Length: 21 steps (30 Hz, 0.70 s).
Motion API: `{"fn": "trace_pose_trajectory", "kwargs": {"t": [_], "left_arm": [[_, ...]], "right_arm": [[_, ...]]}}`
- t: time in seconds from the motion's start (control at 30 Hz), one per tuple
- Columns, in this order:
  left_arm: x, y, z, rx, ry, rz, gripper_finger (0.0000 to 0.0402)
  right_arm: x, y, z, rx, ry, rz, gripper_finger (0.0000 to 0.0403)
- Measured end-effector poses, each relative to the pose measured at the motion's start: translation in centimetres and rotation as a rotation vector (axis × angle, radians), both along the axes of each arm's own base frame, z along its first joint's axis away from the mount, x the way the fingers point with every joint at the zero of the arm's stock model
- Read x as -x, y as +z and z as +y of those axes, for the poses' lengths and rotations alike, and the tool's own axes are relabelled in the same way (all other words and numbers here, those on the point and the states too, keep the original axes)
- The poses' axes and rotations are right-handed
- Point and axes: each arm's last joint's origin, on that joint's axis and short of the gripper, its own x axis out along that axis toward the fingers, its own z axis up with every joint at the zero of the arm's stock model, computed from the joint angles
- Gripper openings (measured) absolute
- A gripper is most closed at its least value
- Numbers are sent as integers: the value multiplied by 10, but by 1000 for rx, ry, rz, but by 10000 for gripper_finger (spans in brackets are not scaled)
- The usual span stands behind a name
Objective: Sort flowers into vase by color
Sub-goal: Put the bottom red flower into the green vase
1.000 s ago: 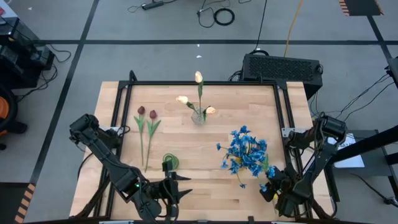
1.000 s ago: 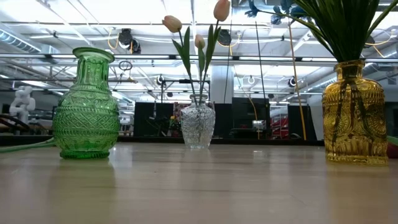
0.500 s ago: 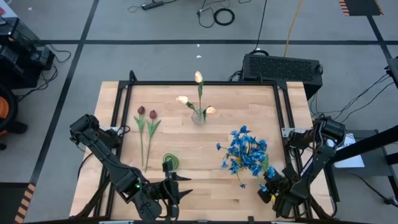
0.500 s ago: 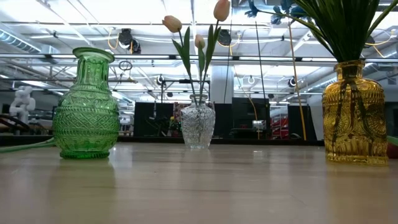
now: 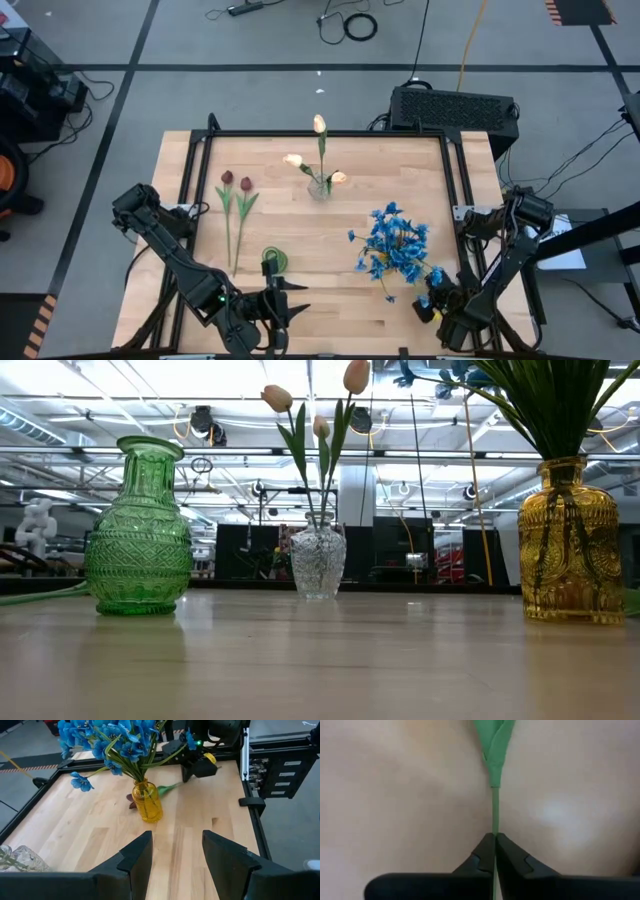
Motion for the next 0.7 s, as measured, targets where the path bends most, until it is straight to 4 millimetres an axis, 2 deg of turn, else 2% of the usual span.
{"fn": "trace_pose_trajectory", "kwargs": {"t": [0.1,0.43,0.6,0.7], "left_arm": [[0,0,0,-23,-11,5,180],[-1,0,0,-107,-55,18,180],[-1,2,-1,-139,-78,13,180],[-1,2,0,-162,-89,17,180]], "right_arm": [[0,17,-4,103,-8,59,1],[0,77,-4,271,-33,222,0],[-5,86,-13,251,-43,183,0],[-7,85,-17,264,-46,159,0]]}}
